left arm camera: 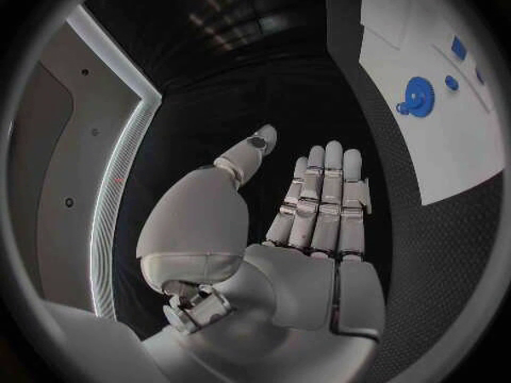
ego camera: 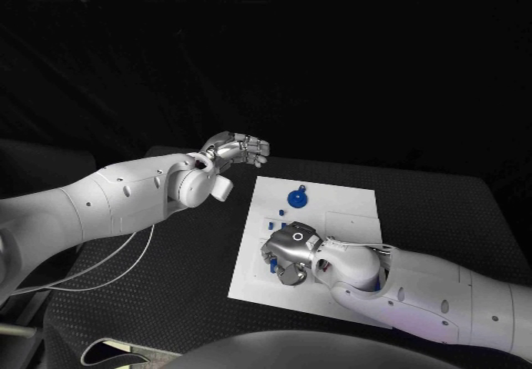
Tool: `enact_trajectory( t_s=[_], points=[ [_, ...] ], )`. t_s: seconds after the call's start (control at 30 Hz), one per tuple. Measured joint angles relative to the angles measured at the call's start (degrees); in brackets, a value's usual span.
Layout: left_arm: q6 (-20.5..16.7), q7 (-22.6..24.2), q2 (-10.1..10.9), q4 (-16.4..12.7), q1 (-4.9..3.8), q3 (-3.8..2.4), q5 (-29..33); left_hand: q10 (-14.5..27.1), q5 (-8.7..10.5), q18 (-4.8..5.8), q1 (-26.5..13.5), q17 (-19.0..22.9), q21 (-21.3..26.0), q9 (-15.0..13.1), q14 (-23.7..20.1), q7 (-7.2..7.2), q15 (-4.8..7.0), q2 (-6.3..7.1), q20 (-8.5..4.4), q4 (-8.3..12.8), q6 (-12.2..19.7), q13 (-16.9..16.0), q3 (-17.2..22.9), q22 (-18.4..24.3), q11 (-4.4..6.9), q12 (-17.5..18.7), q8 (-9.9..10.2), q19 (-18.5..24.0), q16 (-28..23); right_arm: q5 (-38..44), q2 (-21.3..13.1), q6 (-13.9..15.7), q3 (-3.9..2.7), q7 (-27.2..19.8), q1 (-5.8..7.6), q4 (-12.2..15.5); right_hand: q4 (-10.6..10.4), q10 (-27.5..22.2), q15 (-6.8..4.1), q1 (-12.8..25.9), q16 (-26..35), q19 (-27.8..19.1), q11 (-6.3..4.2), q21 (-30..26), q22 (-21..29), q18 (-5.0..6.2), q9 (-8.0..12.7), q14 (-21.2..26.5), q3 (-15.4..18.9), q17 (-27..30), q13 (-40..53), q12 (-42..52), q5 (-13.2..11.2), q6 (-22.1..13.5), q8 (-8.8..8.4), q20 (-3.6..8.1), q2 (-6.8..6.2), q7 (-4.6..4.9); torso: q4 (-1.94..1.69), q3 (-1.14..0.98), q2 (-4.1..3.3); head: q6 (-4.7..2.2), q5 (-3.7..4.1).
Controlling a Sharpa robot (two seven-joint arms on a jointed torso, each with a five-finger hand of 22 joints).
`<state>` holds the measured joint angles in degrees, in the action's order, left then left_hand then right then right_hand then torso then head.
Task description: Assemble the parts on the task board
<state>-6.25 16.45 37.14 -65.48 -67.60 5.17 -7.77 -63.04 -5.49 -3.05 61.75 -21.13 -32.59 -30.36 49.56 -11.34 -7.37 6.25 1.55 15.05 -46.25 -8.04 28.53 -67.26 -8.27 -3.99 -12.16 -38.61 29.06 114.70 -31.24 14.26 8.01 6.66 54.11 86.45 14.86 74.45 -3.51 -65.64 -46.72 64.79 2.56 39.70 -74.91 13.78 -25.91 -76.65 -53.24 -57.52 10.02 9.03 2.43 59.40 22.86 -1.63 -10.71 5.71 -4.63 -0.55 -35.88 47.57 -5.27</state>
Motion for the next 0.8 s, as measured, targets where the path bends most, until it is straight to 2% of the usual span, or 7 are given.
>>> enact_trajectory(
  t_s=[0.23, 0.8],
  points=[
    [0.1, 0.0, 0.0, 0.0, 0.00, 0.00, 0.0, 0.0, 0.00, 0.02, 0.0, -0.1, 0.0, 0.0, 0.0, 0.00, 0.00, 0.00, 0.00, 0.0, 0.0, 0.0, 0.0, 0.0, 0.00, 0.0, 0.0, 0.0, 0.0, 0.3, 0.2, -0.1, 0.55, 0.1, 0.20, 0.0, 0.0, 0.0, 0.00, 0.1, 0.0, 0.0, 0.00, 0.0, 0.0, 0.00, -0.1, 0.0, 0.0, 0.0, -0.1, 0.0, 0.0, 0.0, 0.00, -0.01, 0.11, 0.01, -0.01, 0.01, 0.00, 0.07, 0.00],
    [0.2, -0.1, 0.0, 0.0, 0.00, 0.00, 0.0, 0.0, 0.00, 0.11, 0.0, -0.2, 0.0, 0.1, 0.0, 0.00, 0.00, 0.00, 0.00, 0.0, 0.0, 0.1, 0.0, 0.0, 0.00, 0.0, 0.0, 0.0, -0.2, 0.3, -0.1, -0.5, 0.82, 0.2, 0.21, 0.6, 0.2, 0.0, -0.07, 0.3, -0.3, 0.0, 0.00, 0.2, -0.1, 0.00, -0.1, 0.1, 0.2, -0.1, -0.1, -0.2, 0.2, 0.3, -0.12, -0.02, 0.32, 0.01, 0.02, 0.00, 0.00, 0.29, 0.03]
  ],
)
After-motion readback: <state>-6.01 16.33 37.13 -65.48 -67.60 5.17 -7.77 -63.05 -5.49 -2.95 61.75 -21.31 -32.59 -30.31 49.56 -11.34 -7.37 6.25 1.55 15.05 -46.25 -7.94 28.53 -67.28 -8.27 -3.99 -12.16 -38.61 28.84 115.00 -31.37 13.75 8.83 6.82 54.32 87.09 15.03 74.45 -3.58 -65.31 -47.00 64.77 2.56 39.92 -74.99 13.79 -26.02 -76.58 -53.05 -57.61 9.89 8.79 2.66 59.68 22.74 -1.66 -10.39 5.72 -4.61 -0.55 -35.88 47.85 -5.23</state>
